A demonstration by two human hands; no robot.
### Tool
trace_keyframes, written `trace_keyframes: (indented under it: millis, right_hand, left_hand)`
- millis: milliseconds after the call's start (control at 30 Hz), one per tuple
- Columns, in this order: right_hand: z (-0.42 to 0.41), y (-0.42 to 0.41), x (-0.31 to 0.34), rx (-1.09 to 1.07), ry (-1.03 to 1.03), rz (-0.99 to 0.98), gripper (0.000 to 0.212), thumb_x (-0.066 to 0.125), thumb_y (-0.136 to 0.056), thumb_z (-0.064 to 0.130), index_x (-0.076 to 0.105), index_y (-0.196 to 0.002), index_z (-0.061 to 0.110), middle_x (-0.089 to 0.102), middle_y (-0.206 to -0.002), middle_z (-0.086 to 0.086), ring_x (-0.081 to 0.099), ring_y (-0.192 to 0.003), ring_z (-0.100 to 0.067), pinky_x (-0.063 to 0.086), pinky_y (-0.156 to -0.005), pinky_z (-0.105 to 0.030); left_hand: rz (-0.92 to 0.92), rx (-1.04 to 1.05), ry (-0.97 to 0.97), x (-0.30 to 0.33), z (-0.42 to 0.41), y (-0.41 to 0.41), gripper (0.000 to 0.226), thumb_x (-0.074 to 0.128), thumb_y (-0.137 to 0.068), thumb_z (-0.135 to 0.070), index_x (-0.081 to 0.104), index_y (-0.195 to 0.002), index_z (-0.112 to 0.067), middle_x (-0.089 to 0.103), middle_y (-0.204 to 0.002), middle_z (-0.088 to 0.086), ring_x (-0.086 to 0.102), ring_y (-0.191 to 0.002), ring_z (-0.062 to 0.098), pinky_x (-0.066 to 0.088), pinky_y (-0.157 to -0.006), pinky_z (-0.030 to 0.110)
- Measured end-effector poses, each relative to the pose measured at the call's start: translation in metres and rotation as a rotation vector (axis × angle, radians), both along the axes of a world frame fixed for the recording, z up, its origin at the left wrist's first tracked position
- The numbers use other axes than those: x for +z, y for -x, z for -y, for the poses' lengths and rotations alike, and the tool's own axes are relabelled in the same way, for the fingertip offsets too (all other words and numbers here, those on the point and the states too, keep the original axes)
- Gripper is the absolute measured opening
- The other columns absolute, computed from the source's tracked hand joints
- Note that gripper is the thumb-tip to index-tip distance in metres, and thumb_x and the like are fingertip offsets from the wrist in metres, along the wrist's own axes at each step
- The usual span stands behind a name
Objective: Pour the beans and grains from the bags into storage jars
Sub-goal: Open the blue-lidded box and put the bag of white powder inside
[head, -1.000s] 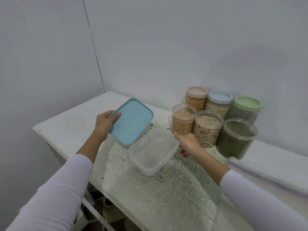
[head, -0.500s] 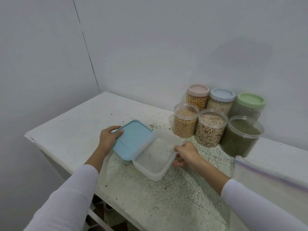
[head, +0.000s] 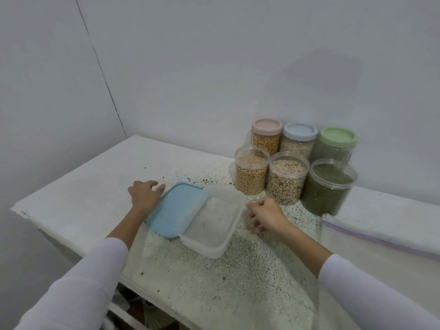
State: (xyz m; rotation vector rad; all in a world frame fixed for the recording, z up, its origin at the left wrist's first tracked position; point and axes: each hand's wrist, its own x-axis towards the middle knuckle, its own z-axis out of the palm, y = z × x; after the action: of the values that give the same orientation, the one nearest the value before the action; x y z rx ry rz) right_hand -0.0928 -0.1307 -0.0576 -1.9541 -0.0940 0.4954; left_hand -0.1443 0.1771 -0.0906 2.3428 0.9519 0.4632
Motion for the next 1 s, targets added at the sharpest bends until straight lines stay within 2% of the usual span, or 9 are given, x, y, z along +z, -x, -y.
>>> trace_keyframes:
  millis: [133,267,367,500,667,733,800,900,1000]
  right_hand:
    - [0.043,-0.01,0.021,-0.073,0.068,0.145,0.024,0.055,-0.095,0.02,0.049,-0.073,0.012,0.06,-0.074,-0.006,0.052,-0.047,-0.015,0.038,-0.042,-0.022]
    - [0.119,-0.016,0.04,-0.152,0.108,0.215,0.022,0.058,-0.093,0.016,0.053,-0.071,0.012,0.064,-0.074,-0.007,0.052,-0.05,-0.015,0.039,-0.045,-0.021]
    - [0.189,-0.02,0.047,-0.216,0.172,0.231,0.021,0.06,-0.09,0.011,0.054,-0.07,0.011,0.067,-0.079,-0.01,0.054,-0.057,-0.017,0.042,-0.05,-0.023]
    - [0.254,-0.015,0.035,-0.051,0.343,0.151,0.015,0.059,-0.09,0.012,0.059,-0.075,0.011,0.066,-0.085,-0.008,0.055,-0.068,-0.016,0.04,-0.055,-0.021]
    - [0.273,-0.004,0.007,0.152,0.427,0.089,0.021,0.054,-0.095,0.03,0.056,-0.087,0.011,0.059,-0.084,-0.001,0.052,-0.071,-0.012,0.038,-0.056,-0.014]
    - [0.274,-0.003,0.003,0.166,0.459,0.111,0.028,0.053,-0.096,0.034,0.06,-0.091,0.008,0.059,-0.086,-0.005,0.051,-0.073,-0.015,0.04,-0.065,-0.022]
    - [0.276,0.0,0.01,0.232,0.494,0.096,0.032,0.052,-0.096,0.037,0.062,-0.083,0.009,0.059,-0.078,-0.002,0.046,-0.065,-0.013,0.037,-0.061,-0.024]
    - [0.276,0.019,0.027,0.496,0.443,-0.042,0.035,0.054,-0.095,0.036,0.057,-0.064,0.022,0.049,-0.061,0.005,0.037,-0.055,-0.01,0.029,-0.054,-0.023]
    - [0.27,0.043,0.031,0.8,0.442,-0.186,0.026,0.056,-0.096,0.03,0.062,-0.071,0.022,0.043,-0.061,0.006,0.036,-0.054,-0.007,0.03,-0.053,-0.02]
  left_hand:
    - [0.317,-0.092,-0.022,0.058,0.055,-0.03,0.024,0.055,-0.095,-0.017,0.068,-0.105,0.0,0.065,-0.106,0.021,0.045,-0.117,0.034,0.022,-0.096,0.031]
    - [0.465,-0.375,0.03,0.088,0.165,-0.056,0.015,0.057,-0.092,-0.012,0.07,-0.095,-0.004,0.065,-0.094,0.011,0.055,-0.096,0.024,0.04,-0.09,0.032]
    - [0.326,-0.584,0.17,0.082,0.247,-0.06,0.009,0.057,-0.093,-0.013,0.066,-0.092,-0.013,0.062,-0.085,-0.001,0.053,-0.076,0.01,0.04,-0.07,0.019]
    - [-0.001,-0.713,0.253,0.042,0.313,-0.064,0.017,0.058,-0.094,-0.021,0.065,-0.099,-0.007,0.063,-0.094,0.005,0.057,-0.085,0.016,0.042,-0.073,0.025]
    - [-0.092,-0.834,0.308,0.008,0.365,-0.056,0.018,0.061,-0.089,-0.009,0.066,-0.106,-0.01,0.061,-0.096,0.006,0.055,-0.077,0.014,0.044,-0.06,0.017]
    - [-0.094,-0.853,0.275,-0.001,0.37,-0.056,0.023,0.063,-0.084,-0.005,0.068,-0.105,-0.011,0.058,-0.106,0.011,0.056,-0.088,0.019,0.046,-0.069,0.02]
    - [-0.11,-0.851,0.285,-0.004,0.373,-0.056,0.023,0.065,-0.081,-0.006,0.069,-0.101,-0.015,0.056,-0.113,0.015,0.059,-0.097,0.027,0.049,-0.079,0.028]
    - [-0.116,-0.82,0.285,-0.011,0.375,-0.058,0.021,0.068,-0.081,-0.009,0.069,-0.099,-0.02,0.058,-0.112,0.018,0.06,-0.1,0.033,0.051,-0.084,0.032]
    - [-0.12,-0.788,0.201,-0.015,0.379,-0.056,0.031,0.072,-0.079,-0.013,0.063,-0.107,-0.022,0.048,-0.11,0.012,0.055,-0.098,0.03,0.047,-0.085,0.03]
